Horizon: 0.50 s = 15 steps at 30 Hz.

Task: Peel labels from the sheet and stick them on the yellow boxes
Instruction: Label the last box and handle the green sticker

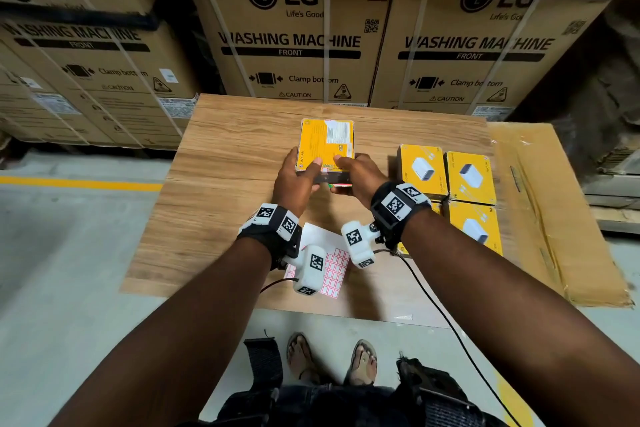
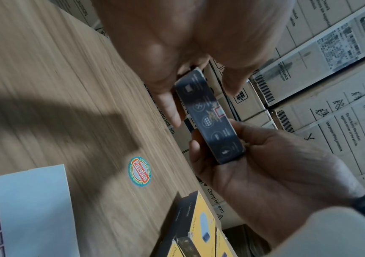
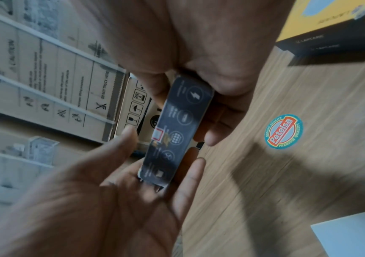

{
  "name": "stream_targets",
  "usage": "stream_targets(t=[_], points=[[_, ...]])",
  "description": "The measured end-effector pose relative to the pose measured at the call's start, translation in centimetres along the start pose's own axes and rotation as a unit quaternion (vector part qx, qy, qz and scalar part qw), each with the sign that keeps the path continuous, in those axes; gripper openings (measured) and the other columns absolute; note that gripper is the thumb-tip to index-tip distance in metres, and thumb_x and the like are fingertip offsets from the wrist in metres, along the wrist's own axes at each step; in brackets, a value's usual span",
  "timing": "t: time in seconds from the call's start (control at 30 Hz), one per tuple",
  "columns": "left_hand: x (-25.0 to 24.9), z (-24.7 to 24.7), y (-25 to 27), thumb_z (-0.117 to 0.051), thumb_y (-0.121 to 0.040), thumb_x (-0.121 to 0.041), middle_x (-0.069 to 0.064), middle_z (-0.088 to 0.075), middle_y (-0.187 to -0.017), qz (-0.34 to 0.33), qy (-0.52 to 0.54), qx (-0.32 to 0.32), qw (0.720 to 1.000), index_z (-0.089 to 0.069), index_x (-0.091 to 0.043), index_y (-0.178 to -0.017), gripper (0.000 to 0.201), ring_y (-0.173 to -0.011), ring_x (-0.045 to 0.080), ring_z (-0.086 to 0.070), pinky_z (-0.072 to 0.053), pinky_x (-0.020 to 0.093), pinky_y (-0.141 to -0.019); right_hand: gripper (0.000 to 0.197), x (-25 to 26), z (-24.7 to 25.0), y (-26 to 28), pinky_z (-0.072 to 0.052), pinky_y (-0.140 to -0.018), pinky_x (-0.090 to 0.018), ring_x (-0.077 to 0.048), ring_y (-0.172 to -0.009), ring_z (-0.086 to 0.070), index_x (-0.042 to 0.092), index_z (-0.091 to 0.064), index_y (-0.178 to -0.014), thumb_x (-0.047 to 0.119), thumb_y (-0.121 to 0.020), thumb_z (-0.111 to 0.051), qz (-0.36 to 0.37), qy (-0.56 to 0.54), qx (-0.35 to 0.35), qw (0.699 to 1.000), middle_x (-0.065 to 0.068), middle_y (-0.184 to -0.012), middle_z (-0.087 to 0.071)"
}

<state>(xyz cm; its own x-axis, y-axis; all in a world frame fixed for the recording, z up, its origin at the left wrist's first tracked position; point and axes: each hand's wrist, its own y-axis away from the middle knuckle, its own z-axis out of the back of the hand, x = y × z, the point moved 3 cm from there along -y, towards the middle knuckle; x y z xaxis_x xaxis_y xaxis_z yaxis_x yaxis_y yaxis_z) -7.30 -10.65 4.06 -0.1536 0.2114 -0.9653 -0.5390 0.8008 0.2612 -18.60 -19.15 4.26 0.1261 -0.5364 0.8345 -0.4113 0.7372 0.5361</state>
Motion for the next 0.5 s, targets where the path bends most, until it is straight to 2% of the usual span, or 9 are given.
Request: stream_targets(t=[0.07, 0.13, 0.2, 0.27, 0.33, 0.4, 0.5], points=[[-0.16, 0.05, 0.24, -0.072, -0.082, -0.029, -0.003, -0.066, -0.114, -0.008, -0.006, -0.027, 1.0, -0.048, -0.028, -0.129, 0.053, -0.102, 0.02, -0.068, -0.058, 0.038, -0.082, 0.039, 0.17, -0.29, 0.46, -0.057, -0.075, -0.043, -0.032, -0.101, -0.066, 0.011, -0.034, -0.127, 0.026, -0.098, -0.056, 0.01, 0.002, 0.003, 1.0, -0.003, -0.106, -0.055], [-0.09, 0.28, 0.1, -0.077, -0.074, -0.03, 0.001, -0.067, -0.113, -0.01, -0.016, -0.041, 0.999, -0.044, -0.03, -0.125, 0.06, -0.101, 0.023, -0.068, -0.058, 0.04, -0.084, 0.044, 0.22, -0.5, 0.71, -0.056, -0.081, -0.047, -0.033, -0.102, -0.068, 0.012, -0.033, -0.128, 0.034, -0.098, -0.056, 0.01, -0.001, 0.012, 1.0, -0.002, -0.113, -0.056], [-0.12, 0.42, 0.07, -0.073, -0.071, -0.031, 0.003, -0.065, -0.119, -0.004, -0.013, -0.025, 1.0, -0.044, -0.032, -0.123, 0.06, -0.105, 0.024, -0.067, -0.057, 0.042, -0.087, 0.052, 0.19, -0.51, 0.9, -0.056, -0.078, -0.045, -0.029, -0.097, -0.07, 0.013, -0.032, -0.13, 0.037, -0.094, -0.061, 0.01, -0.006, 0.026, 1.0, -0.004, -0.121, -0.058], [-0.23, 0.42, -0.01, -0.069, -0.076, -0.026, 0.004, -0.063, -0.125, 0.005, -0.007, -0.008, 1.0, -0.046, -0.033, -0.124, 0.054, -0.11, 0.025, -0.065, -0.056, 0.045, -0.09, 0.061, 0.02, -0.32, 0.93, -0.056, -0.074, -0.039, -0.025, -0.093, -0.071, 0.014, -0.031, -0.13, 0.036, -0.088, -0.07, 0.015, 0.001, 0.036, 0.999, -0.007, -0.123, -0.062], [-0.8, 0.42, 0.1, -0.061, -0.089, -0.014, 0.006, -0.061, -0.129, 0.009, 0.017, -0.013, 1.0, -0.047, -0.027, -0.127, 0.043, -0.11, 0.026, -0.064, -0.055, 0.046, -0.091, 0.069, -0.18, -0.15, 1.04, -0.056, -0.074, -0.037, -0.022, -0.095, -0.07, 0.012, -0.029, -0.13, 0.03, -0.083, -0.077, 0.027, 0.021, 0.036, 0.999, -0.009, -0.12, -0.064], [-0.97, 0.47, 0.05, -0.047, -0.097, -0.003, 0.009, -0.059, -0.131, 0.017, 0.043, -0.025, 0.999, -0.047, -0.02, -0.131, 0.038, -0.107, 0.025, -0.062, -0.055, 0.042, -0.086, 0.071, -0.34, -0.02, 1.12, -0.057, -0.075, -0.035, -0.022, -0.098, -0.069, 0.011, -0.028, -0.13, 0.022, -0.081, -0.079, 0.036, 0.035, 0.037, 0.998, -0.009, -0.119, -0.063], [-0.82, 0.52, 0.24, -0.043, -0.101, -0.01, 0.01, -0.056, -0.132, 0.015, 0.047, -0.024, 0.999, -0.044, -0.017, -0.133, 0.033, -0.11, 0.027, -0.06, -0.055, 0.04, -0.082, 0.07, -0.25, 0.0, 0.99, -0.057, -0.07, -0.033, -0.023, -0.094, -0.07, 0.008, -0.03, -0.132, 0.015, -0.081, -0.077, 0.031, 0.032, 0.047, 0.998, -0.012, -0.119, -0.063]])
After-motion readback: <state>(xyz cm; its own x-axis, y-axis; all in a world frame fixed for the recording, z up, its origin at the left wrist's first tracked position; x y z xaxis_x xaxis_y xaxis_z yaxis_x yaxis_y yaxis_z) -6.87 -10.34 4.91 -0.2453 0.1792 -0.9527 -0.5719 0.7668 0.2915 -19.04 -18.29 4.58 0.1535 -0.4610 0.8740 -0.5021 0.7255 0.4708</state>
